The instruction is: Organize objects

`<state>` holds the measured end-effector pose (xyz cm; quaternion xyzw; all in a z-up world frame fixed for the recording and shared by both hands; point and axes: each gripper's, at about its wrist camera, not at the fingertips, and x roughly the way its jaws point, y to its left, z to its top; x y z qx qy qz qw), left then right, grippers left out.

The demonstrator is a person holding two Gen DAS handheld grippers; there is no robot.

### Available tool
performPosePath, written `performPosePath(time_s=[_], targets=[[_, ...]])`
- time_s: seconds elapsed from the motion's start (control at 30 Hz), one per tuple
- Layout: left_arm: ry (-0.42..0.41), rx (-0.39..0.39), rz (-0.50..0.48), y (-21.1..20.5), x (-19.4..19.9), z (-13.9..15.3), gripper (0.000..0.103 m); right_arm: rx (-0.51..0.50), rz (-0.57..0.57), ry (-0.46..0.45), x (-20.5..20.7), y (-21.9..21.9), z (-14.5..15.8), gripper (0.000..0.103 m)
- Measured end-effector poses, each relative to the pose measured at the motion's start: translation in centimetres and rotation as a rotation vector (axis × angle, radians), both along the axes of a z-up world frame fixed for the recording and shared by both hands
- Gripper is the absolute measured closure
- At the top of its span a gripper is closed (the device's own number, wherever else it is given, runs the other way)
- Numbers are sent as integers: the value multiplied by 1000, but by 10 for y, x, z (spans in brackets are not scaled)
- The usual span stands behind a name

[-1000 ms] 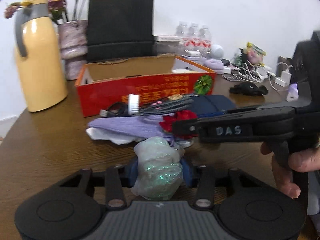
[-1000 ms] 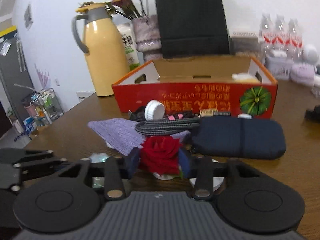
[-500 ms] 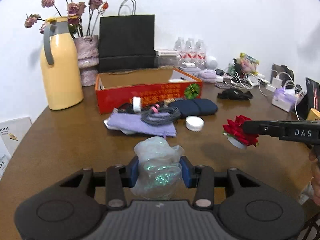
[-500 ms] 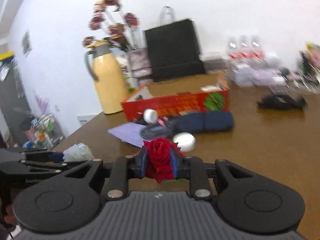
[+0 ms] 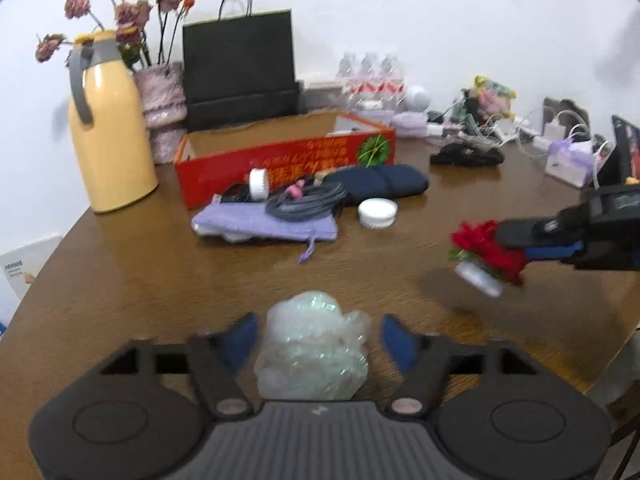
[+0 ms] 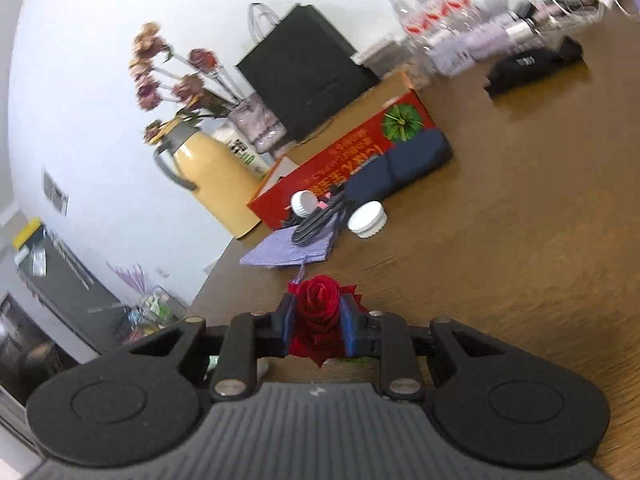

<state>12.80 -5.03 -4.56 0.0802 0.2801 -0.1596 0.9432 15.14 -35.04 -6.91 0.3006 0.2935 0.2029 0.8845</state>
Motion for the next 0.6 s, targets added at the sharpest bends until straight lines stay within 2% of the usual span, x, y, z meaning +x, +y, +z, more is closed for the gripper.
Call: performPosePath(time_s=[0.07,0.13,0.23,0.3,0.37,0.43,0.47,0.5,0.6], targets=[[-75,-20,-55,-3,-10,9,10,2,3,-3,3,2,2,79],[-111,2,-124,-13,-14,14,8,21,27,-9,6,6,6,79],[-96,34,-241,-34,-5,11,21,17,70,-22,12,17,17,79],[-85,63,-300,-47,6,4,28,-24,84,-20,17,26,22,79],[-62,92,-289,-56,18,-5,34,-64,97,-12,23,36,25,79],[-30,80,-294,-60,28,-11,42,-85,122,-10,27,44,27,79],[-12,69,-301,-60,33,-14,58,-91,133,-11,29,48,28,78],[-3,64,-289,-59,37,-16,65,-101,139,-12,31,51,28,78],[17,32,-280,-51,47,-21,65,-138,119,-17,36,56,27,80]])
